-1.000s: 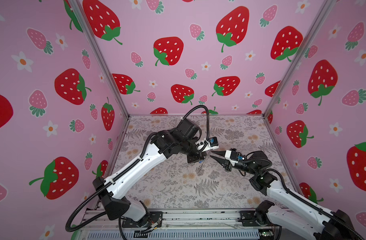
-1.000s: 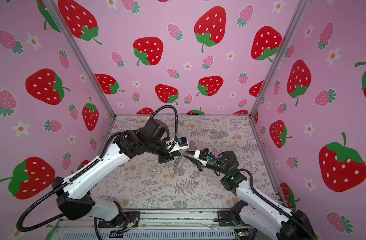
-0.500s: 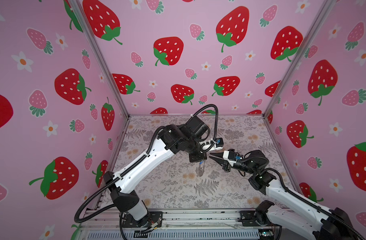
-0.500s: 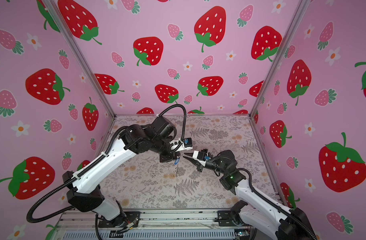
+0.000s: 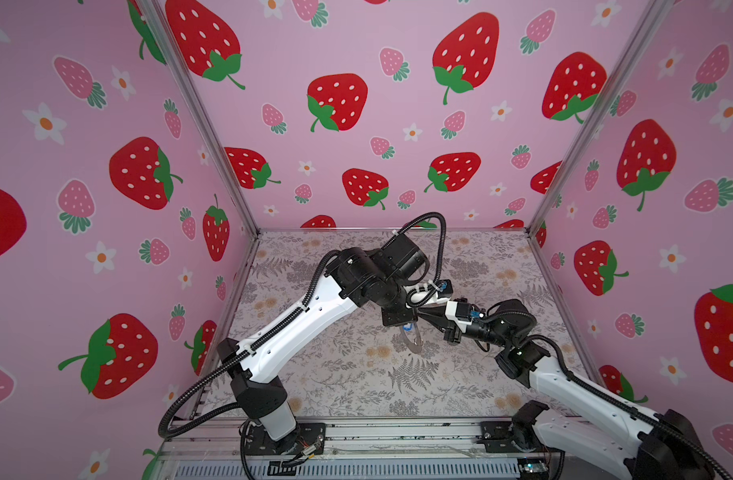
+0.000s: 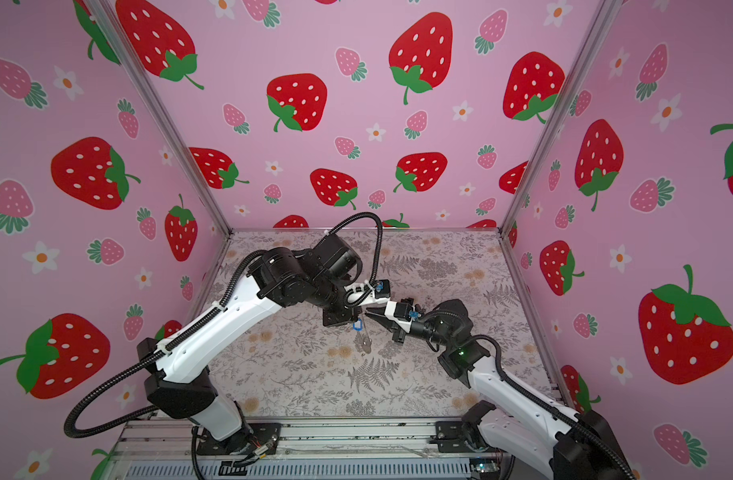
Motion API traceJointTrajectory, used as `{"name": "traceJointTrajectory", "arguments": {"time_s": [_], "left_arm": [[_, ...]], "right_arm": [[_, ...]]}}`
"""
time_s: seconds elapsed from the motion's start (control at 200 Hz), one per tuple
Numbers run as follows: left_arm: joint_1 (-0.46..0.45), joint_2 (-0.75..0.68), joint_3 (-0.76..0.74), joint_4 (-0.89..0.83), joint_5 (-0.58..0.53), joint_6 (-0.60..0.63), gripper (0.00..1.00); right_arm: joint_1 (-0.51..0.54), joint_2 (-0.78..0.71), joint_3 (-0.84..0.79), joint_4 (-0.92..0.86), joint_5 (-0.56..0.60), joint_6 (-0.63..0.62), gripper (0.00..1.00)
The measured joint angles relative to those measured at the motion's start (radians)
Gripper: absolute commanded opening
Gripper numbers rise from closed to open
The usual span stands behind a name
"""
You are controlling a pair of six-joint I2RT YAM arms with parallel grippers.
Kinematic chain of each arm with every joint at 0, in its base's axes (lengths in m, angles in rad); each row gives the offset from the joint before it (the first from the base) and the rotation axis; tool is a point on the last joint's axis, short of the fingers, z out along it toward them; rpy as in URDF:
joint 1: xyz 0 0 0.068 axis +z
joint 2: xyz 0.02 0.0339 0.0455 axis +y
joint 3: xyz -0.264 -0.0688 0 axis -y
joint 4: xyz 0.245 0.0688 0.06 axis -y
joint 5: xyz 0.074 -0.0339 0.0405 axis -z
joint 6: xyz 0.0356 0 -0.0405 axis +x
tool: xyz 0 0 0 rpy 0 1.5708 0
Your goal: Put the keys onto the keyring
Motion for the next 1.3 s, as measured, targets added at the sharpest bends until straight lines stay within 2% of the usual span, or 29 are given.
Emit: {"name": "traceJointTrajectory", "arguments": {"time_s": [0.49, 0.71, 0.745, 0.785, 0.8, 0.971, 1.181, 1.301], "left_arm": [[-0.011, 0.000, 0.010, -0.001, -0.009, -0.007, 0.00], [-0.016, 0.000, 0.017, -0.008, -0.015, -0.019, 0.00], [-0.016, 0.000, 0.018, -0.007, -0.016, -0.020, 0.04], [-0.016, 0.000, 0.017, -0.006, -0.018, -0.023, 0.05], [-0.016, -0.001, 0.017, -0.006, -0.018, -0.024, 0.10], [0.014, -0.066, -0.086, 0.070, 0.025, -0.030, 0.29], [0.105, -0.197, -0.231, 0.192, 0.134, -0.052, 0.33], [0.179, -0.293, -0.371, 0.309, 0.226, -0.079, 0.33]], "right_arm": [[0.000, 0.009, 0.000, 0.025, -0.007, 0.008, 0.08], [0.000, 0.009, 0.000, 0.039, -0.006, 0.009, 0.00], [0.000, 0.010, 0.000, 0.041, -0.006, 0.010, 0.00], [0.000, 0.012, 0.000, 0.046, -0.006, 0.015, 0.00], [0.000, 0.013, 0.000, 0.047, -0.006, 0.016, 0.00], [0.000, 0.030, -0.002, 0.082, -0.009, 0.074, 0.00], [0.000, 0.051, -0.006, 0.135, -0.017, 0.129, 0.00], [0.000, 0.053, -0.009, 0.153, -0.017, 0.145, 0.00]]}}
